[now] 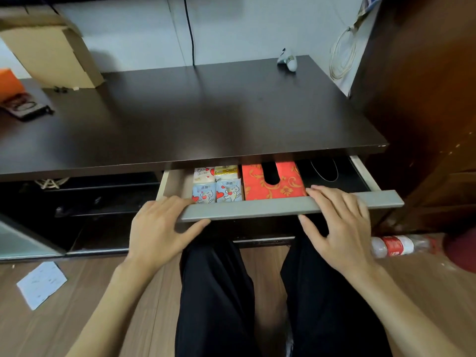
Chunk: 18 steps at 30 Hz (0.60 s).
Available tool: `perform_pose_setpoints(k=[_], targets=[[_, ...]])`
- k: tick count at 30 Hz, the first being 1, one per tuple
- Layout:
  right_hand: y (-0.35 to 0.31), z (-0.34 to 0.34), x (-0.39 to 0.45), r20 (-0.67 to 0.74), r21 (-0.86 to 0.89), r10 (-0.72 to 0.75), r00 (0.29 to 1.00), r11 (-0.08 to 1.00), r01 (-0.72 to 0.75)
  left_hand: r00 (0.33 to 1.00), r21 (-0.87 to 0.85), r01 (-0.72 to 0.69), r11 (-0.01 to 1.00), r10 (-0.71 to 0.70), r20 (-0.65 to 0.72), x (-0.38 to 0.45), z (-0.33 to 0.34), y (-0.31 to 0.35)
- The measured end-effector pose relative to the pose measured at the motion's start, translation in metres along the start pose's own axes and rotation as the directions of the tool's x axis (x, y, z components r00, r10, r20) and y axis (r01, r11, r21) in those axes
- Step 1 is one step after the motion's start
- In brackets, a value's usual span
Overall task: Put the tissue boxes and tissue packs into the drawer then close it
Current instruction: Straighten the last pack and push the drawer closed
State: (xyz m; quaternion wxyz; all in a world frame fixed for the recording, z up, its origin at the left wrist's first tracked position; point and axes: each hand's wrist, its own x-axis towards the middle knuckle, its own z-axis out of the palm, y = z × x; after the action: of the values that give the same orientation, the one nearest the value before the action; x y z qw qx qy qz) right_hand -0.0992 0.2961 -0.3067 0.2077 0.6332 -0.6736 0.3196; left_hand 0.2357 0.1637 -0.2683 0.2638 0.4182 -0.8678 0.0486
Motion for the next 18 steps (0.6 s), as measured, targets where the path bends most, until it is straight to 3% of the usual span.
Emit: perform_pose_setpoints(k=[4, 6, 8, 11, 14, 18], targets=[[-0.016, -0.005, -0.025, 0.017, 0.175, 0.172, 0.985, 0.969, -0.173, 0.966, -0.178, 0.213, 0.961, -0.235, -0.107, -0.033, 0.01, 0.027], [-0.021, -0.014, -0.04, 0.014, 0.287, 0.304, 0.952, 0.911, -0.295, 0.921, -0.339, 0.304, 0.89, -0.366, -0.135, -0.055, 0.012, 0.046], [-0.024, -0.022, -0.053, -0.021, 0.368, 0.496, 0.868, 0.811, -0.455, 0.835, -0.509, 0.398, 0.763, -0.531, -0.144, -0.076, 0.012, 0.063], [-0.024, -0.025, -0.059, 0.011, 0.491, 0.708, 0.706, 0.611, -0.621, 0.701, -0.617, 0.536, 0.576, -0.711, -0.054, -0.086, 0.016, 0.075], [-0.029, -0.012, -0.048, 0.154, 0.551, 0.733, 0.663, 0.493, -0.673, 0.697, -0.665, 0.571, 0.482, -0.712, 0.083, -0.069, 0.027, 0.08], [-0.036, 0.011, -0.029, 0.146, 0.508, 0.727, 0.671, 0.527, -0.681, 0.692, -0.671, 0.572, 0.472, -0.717, 0.085, -0.044, 0.046, 0.085]])
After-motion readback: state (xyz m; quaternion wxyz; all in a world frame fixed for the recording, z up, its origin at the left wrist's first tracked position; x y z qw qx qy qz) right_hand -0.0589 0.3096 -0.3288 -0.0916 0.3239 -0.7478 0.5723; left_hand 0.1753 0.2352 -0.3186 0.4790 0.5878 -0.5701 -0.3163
